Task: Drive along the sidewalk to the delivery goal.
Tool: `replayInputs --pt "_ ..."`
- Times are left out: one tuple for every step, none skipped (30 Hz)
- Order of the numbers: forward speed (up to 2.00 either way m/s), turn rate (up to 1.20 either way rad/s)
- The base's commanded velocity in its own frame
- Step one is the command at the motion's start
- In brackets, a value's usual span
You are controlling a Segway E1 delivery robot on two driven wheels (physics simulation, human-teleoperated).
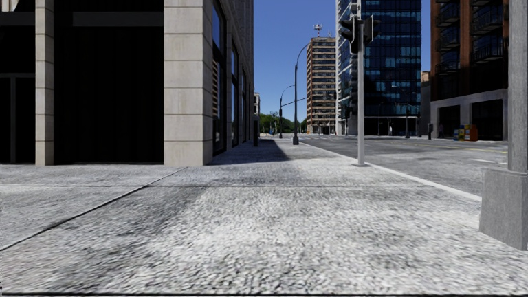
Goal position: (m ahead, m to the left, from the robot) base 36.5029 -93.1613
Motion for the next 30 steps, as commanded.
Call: replayInputs --pt "2.00 0.00" --pt "2.00 0.00" --pt "2.00 0.00" --pt "2.00 0.00" --pt "2.00 0.00" --pt "2.00 0.00" --pt "2.00 0.00" --pt "2.00 0.00" --pt "2.00 0.00" --pt "2.00 0.00" --pt "2.00 0.00" --pt "2.00 0.00" --pt "2.00 0.00" --pt "2.00 0.00" --pt "2.00 0.00" --pt "2.00 0.00" --pt "2.00 -0.01" --pt "2.00 -0.05" --pt "2.00 -0.06" --pt "2.00 -0.06" --pt "2.00 -0.07" --pt "2.00 -0.07" --pt "2.00 -0.07" --pt "2.00 -0.07" --pt "2.00 -0.09" --pt "2.00 -0.11" --pt "2.00 -0.11" --pt "2.00 -0.12" --pt "2.00 -0.12" --pt "2.00 -0.16"
